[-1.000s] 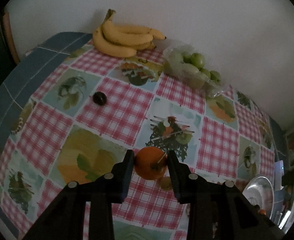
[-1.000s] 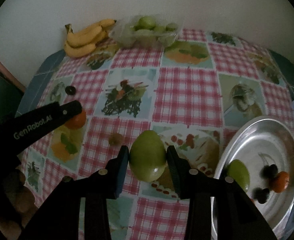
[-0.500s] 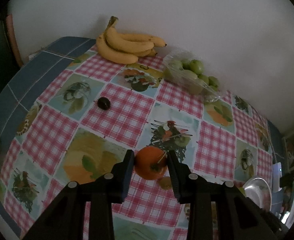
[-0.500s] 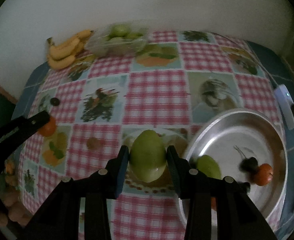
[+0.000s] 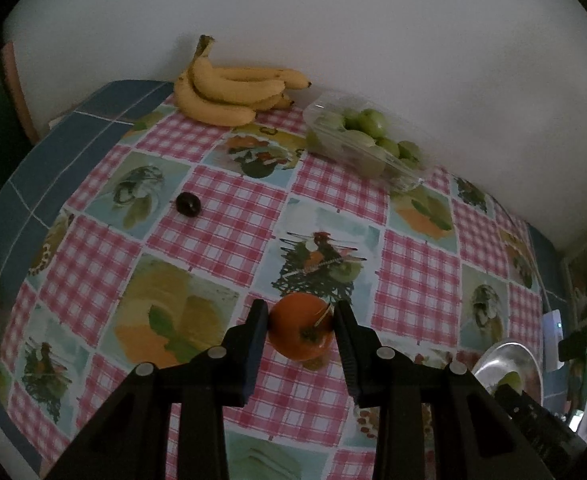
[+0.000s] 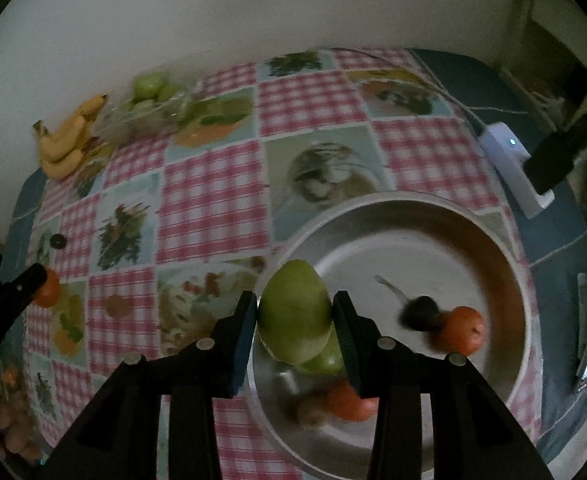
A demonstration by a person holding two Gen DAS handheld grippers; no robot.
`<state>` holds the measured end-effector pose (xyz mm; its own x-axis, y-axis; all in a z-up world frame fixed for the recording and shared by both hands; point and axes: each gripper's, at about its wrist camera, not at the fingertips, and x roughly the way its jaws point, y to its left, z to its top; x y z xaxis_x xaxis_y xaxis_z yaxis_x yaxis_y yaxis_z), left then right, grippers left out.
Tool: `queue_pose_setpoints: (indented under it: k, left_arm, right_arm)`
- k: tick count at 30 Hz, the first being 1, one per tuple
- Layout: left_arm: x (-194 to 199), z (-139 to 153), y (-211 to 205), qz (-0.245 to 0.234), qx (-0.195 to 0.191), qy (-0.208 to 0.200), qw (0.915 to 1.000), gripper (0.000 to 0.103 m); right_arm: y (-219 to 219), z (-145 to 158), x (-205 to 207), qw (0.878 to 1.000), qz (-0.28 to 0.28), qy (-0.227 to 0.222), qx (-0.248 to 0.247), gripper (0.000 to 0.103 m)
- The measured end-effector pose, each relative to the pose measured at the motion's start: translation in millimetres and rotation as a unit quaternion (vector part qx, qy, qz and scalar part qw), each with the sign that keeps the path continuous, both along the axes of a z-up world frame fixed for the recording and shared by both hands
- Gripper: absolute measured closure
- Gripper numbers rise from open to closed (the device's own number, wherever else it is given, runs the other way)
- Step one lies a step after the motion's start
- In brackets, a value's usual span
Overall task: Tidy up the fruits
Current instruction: 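Carry the green mango and red tomato over the steel bowl with both tools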
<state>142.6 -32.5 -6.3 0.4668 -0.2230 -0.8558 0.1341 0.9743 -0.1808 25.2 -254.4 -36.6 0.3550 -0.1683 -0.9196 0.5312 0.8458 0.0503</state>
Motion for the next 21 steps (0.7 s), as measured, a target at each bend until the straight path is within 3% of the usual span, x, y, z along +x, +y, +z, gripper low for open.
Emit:
queue_pose_setpoints:
  k: [12, 21]
  left_arm:
    - [-23, 0, -46, -0.066, 0.003, 0.003, 0.9978, 0.067]
    - [-56, 0, -96, -0.146, 0.017, -0.002, 0.9892, 0.067]
  right_arm:
    - [-46, 0, -34, 0.998, -0.067, 0.003, 0.008, 0.062]
    - [-73, -4, -54, 0.994, -0.107, -0.004, 0.030, 0.062]
